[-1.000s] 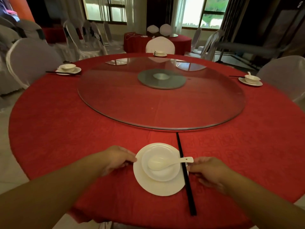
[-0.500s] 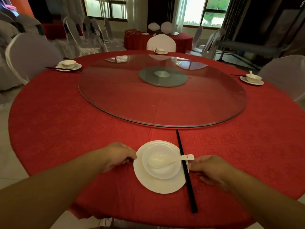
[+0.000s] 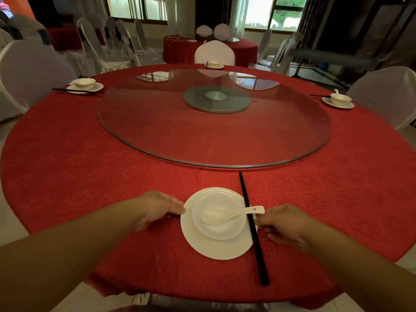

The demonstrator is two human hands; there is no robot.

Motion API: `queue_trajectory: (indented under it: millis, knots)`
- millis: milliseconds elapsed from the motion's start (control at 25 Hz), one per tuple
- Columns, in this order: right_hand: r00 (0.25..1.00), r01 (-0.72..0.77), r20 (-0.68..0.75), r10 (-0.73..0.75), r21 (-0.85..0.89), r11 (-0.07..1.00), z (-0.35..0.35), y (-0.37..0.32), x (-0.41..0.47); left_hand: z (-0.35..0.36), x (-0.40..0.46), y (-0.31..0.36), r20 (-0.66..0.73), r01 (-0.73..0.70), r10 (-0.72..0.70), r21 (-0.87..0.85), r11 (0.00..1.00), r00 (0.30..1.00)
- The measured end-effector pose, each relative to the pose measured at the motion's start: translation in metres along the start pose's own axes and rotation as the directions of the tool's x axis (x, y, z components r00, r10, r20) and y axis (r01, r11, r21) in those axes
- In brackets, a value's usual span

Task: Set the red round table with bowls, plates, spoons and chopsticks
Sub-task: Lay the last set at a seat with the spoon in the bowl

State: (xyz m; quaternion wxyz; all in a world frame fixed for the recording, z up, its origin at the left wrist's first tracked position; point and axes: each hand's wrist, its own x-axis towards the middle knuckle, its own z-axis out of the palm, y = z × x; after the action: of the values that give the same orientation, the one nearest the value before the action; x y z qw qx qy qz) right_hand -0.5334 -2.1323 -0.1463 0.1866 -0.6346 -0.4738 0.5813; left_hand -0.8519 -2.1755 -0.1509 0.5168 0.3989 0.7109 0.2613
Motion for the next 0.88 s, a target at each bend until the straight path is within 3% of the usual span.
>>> queue_trajectory:
  millis: [880]
  knots:
    - [1.0,-0.016,-0.008,0.016,-0.043,0.999,0.0048,-0.0026,0.0006,-0.0008,0.0001,-0.001,-0.061,0.0,0.0,0.001,1.0,0.998]
